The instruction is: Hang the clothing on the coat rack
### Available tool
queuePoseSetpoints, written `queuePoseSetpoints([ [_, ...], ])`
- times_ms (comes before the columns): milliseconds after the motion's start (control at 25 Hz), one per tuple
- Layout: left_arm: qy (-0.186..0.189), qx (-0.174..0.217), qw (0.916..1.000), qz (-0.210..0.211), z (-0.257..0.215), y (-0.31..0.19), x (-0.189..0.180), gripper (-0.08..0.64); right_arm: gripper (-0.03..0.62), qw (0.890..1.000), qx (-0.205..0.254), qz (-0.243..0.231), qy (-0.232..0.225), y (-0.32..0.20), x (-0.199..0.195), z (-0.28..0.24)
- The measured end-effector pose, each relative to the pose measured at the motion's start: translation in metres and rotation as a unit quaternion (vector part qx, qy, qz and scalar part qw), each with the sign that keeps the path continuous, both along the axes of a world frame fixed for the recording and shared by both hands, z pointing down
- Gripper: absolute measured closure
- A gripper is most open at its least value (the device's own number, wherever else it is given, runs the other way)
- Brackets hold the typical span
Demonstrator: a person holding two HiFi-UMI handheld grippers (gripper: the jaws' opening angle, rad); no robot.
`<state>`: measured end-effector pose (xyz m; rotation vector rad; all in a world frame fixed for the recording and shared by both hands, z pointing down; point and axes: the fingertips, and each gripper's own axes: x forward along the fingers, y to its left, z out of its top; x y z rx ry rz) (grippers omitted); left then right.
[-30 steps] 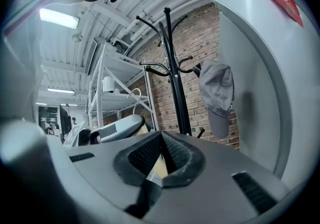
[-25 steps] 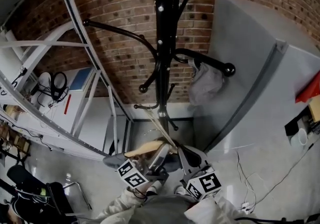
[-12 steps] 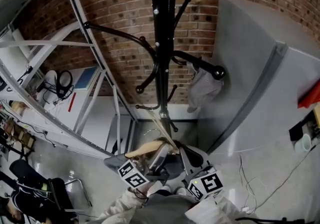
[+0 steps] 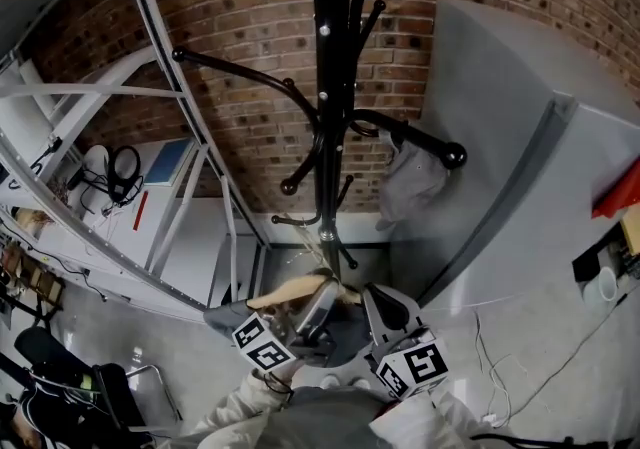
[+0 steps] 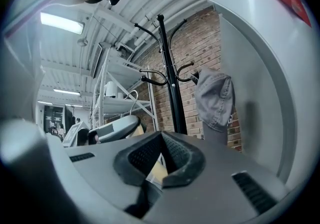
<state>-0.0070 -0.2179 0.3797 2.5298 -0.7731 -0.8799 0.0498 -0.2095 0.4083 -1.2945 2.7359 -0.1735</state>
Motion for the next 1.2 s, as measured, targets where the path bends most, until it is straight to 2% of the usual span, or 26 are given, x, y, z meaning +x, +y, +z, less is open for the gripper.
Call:
queuePoseSetpoints([
  [720,0.012,0.044,0.9989,0.008,-0.035,-0.025,-0.007,0.457,0.569,0.999,0.015,0.041,0.003,-0.004,0.014,-0.009],
  [1200,0.023,0.074,0.9969,0.009,-0.070,-0.037,-0.014,0.457,0.569,0.998,0.031,0.046,-0.003,-0.003,0.014,-0.020],
])
